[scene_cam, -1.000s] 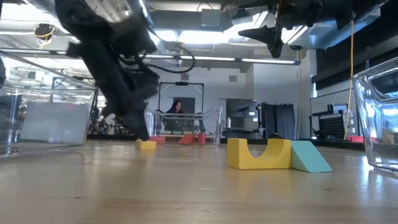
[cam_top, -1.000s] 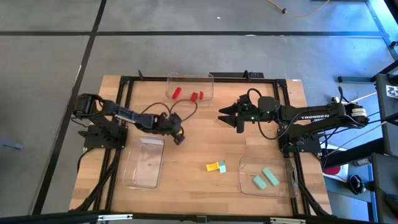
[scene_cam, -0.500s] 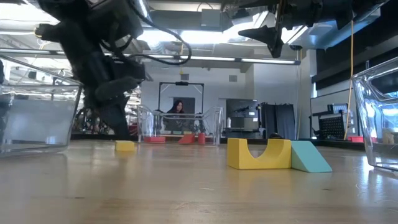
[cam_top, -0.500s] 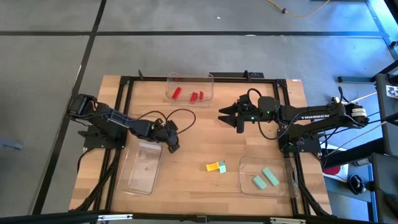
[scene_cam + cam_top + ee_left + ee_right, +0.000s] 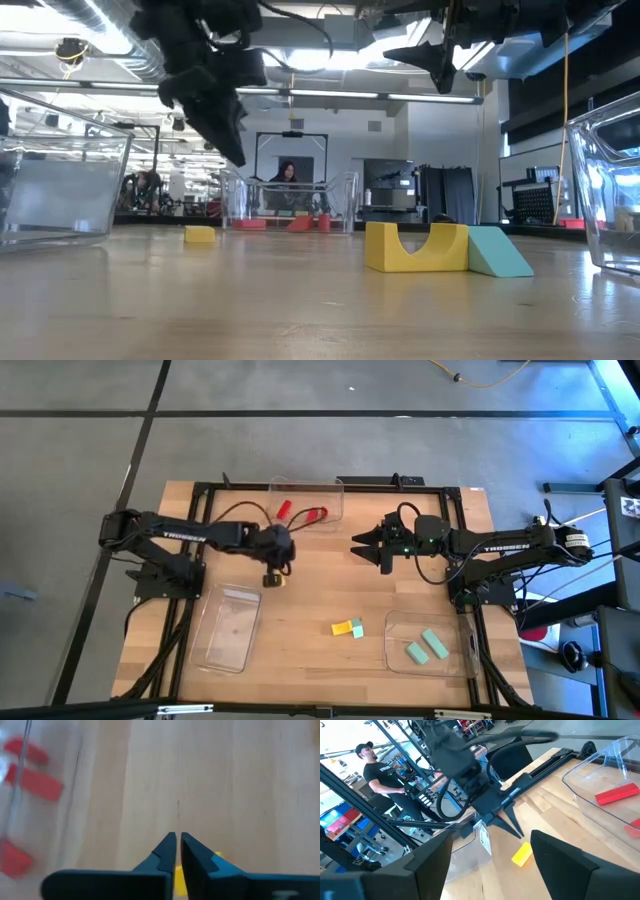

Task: Sort & place blocks by color
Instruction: Put the top left yellow block in the left transparent bin

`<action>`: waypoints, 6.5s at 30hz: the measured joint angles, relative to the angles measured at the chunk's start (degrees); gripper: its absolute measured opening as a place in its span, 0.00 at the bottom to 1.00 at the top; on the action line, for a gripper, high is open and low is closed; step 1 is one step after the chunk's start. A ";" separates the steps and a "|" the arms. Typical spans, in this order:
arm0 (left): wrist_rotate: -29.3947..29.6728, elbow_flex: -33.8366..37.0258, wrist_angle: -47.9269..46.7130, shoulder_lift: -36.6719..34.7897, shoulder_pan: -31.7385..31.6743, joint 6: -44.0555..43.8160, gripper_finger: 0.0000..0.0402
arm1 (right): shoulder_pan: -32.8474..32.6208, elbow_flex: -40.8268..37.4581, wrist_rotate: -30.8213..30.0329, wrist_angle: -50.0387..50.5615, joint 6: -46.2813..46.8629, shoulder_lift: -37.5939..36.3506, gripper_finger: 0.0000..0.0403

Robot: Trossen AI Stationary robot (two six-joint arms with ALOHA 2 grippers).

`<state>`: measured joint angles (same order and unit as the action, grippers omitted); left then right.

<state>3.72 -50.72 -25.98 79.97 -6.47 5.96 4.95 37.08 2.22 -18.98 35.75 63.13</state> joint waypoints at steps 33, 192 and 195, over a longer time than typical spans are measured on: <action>-1.79 -10.26 -20.15 17.28 1.50 45.20 0.51 | 0.00 0.00 -0.17 0.48 2.19 0.00 0.68; -4.37 12.83 47.24 -18.50 2.47 -22.00 0.28 | 0.00 0.00 0.42 -0.94 -15.28 0.13 0.68; -6.00 8.44 35.35 -19.27 4.67 -21.94 0.28 | 0.00 0.00 0.42 -0.94 -15.28 0.13 0.68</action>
<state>-2.28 -42.28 9.38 60.70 -1.80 -15.98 4.95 37.08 2.63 -19.92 20.47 63.26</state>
